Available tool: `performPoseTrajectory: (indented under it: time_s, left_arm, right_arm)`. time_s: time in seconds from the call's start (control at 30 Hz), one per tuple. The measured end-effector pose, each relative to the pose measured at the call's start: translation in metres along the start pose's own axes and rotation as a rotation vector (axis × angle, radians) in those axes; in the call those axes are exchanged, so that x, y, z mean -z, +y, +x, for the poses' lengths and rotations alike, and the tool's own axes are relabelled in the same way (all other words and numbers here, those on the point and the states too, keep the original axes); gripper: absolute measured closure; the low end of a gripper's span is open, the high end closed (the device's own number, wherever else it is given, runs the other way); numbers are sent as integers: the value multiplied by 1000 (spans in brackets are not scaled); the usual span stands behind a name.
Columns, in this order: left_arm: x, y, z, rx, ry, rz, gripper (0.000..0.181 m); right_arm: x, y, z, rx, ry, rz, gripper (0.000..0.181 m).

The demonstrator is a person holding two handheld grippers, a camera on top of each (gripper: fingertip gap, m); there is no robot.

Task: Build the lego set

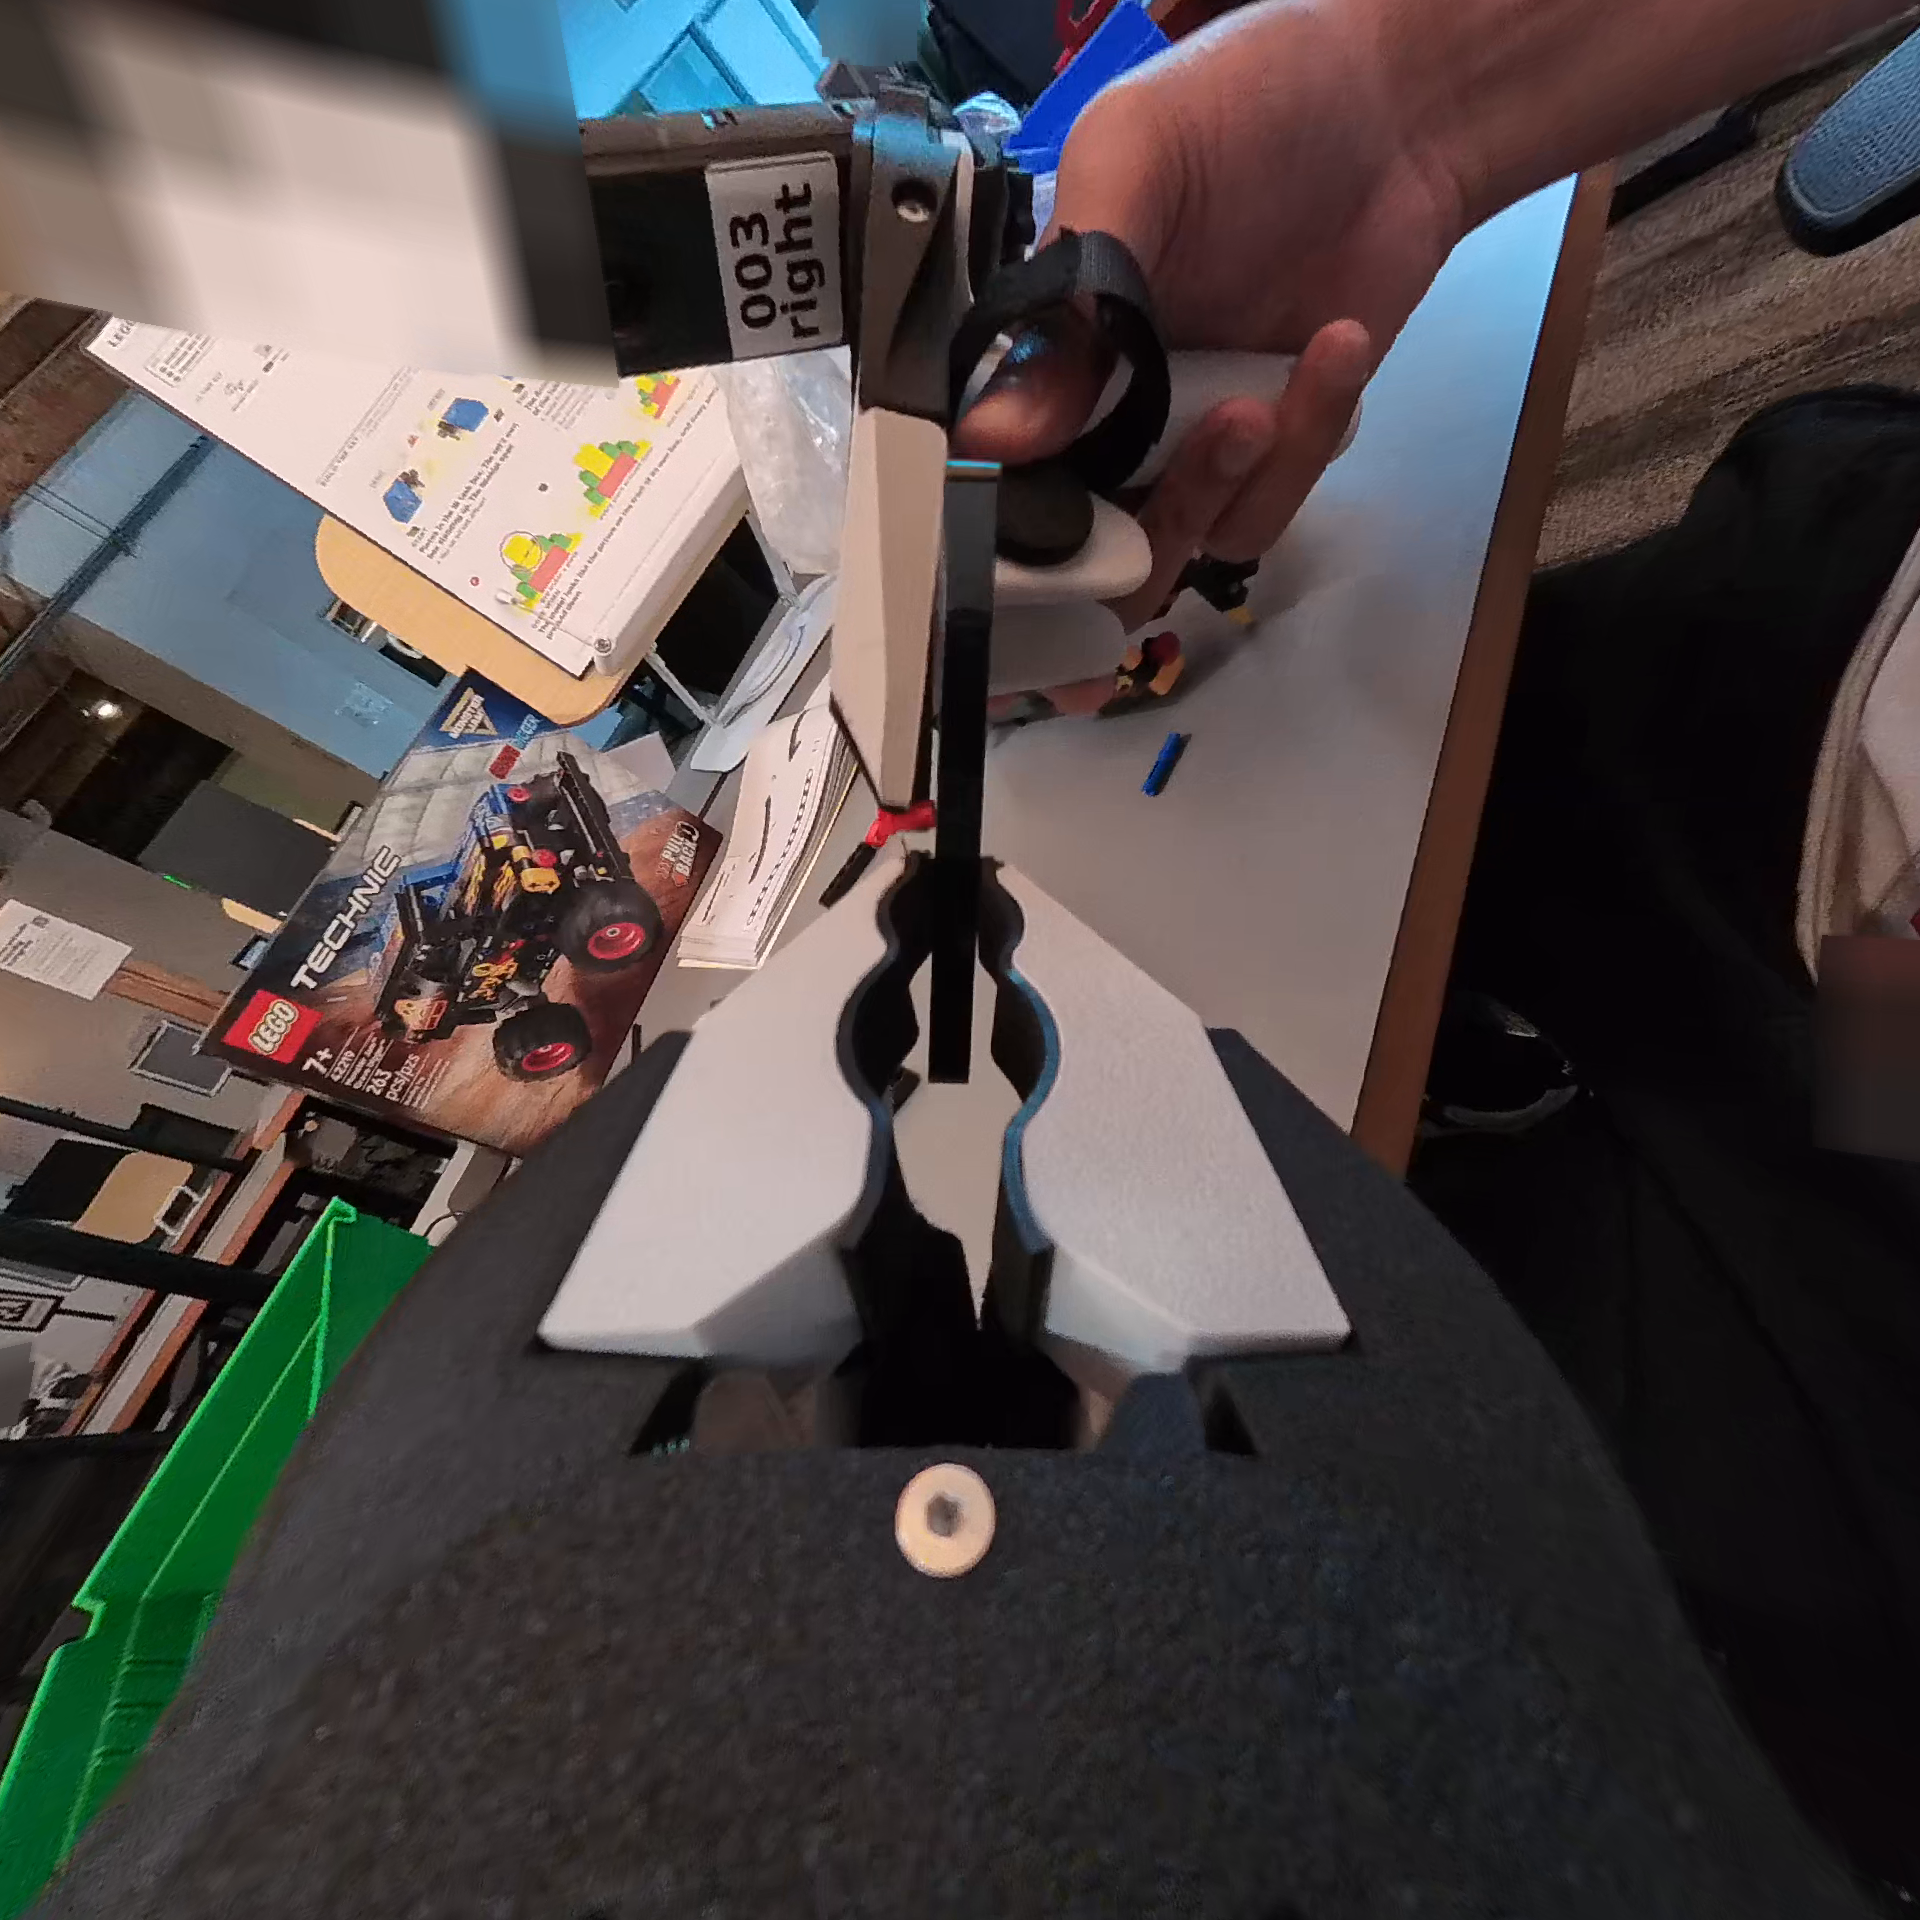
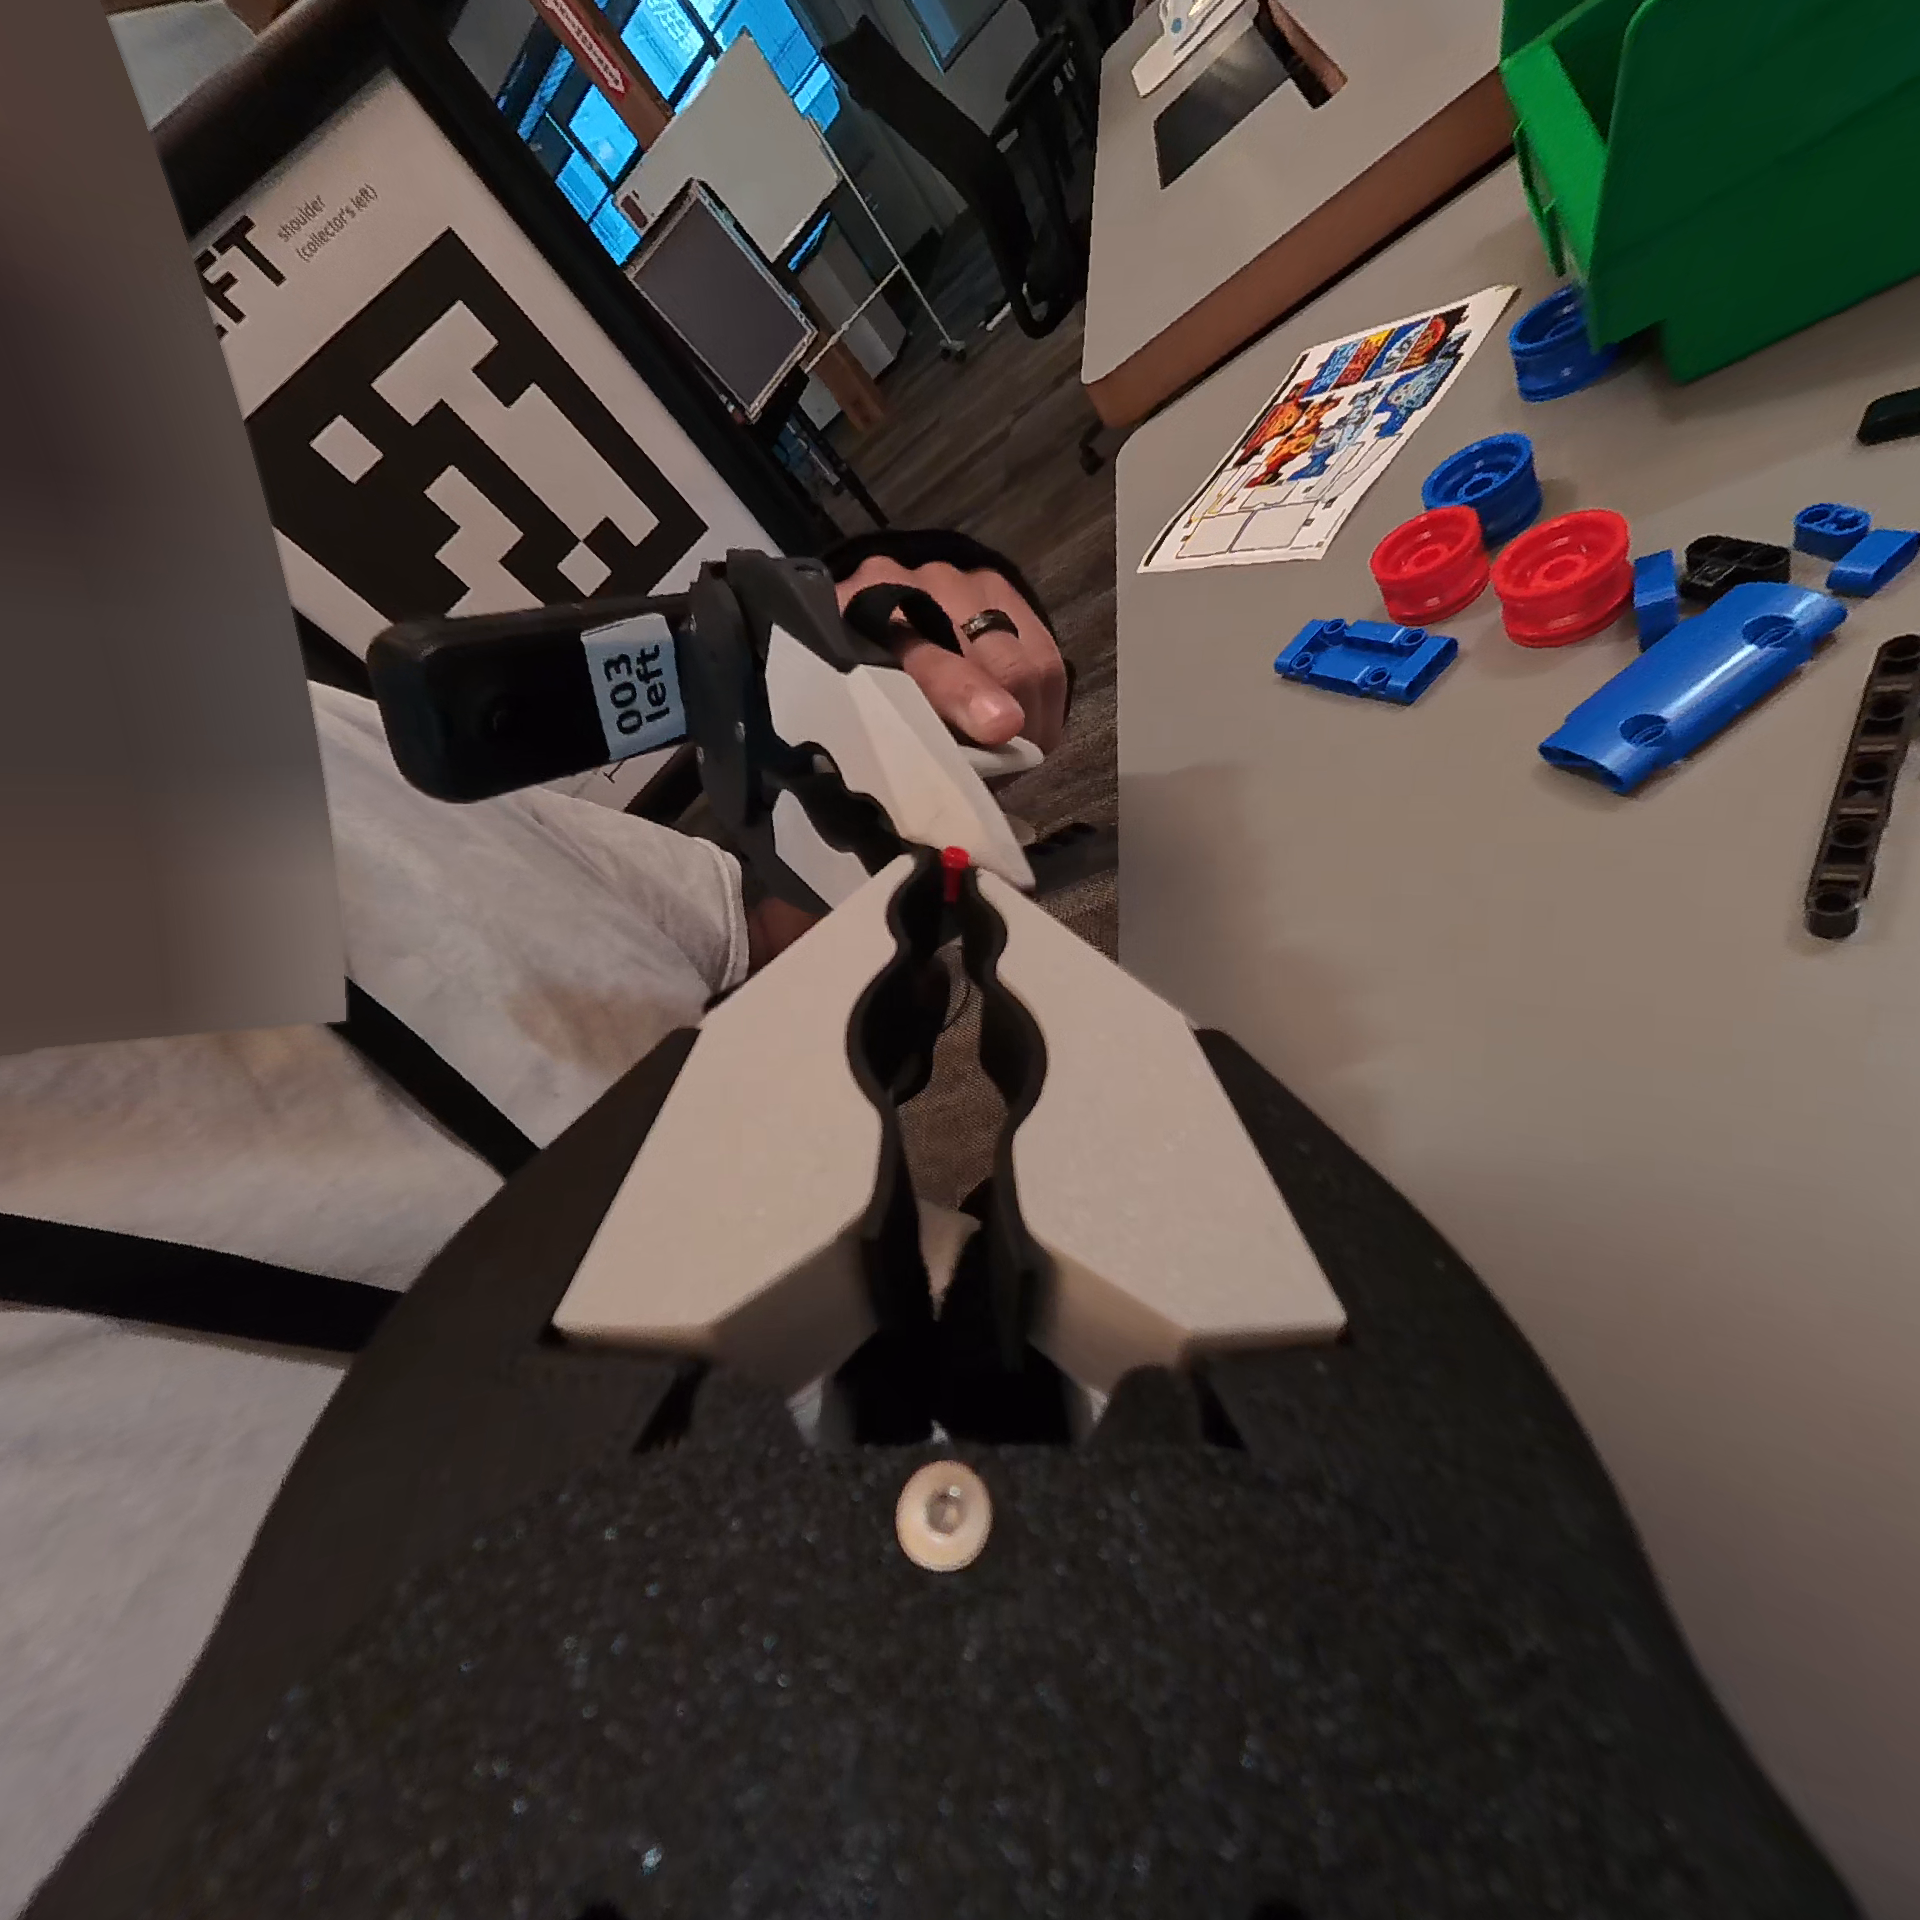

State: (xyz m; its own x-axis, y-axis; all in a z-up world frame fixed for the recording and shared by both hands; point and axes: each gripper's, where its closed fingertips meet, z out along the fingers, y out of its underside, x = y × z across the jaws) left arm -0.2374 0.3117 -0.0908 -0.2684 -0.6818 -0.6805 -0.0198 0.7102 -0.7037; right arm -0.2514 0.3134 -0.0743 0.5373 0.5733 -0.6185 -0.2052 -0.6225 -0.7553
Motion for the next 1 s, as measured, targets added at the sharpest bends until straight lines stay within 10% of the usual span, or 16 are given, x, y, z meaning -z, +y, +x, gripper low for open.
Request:
performPoseTrajectory:
  time_s: [0.77, 1.0]
  left_arm:
    - [-3, 10, 4, -35, 19, -80, 175]
    - [-11, 24, 5, -49, 23, -111, 175]
  right_arm:
    - [2, 12, 10, -1, 108, -126, 181]
    - [13, 2, 43, 71, 346, -144, 180]
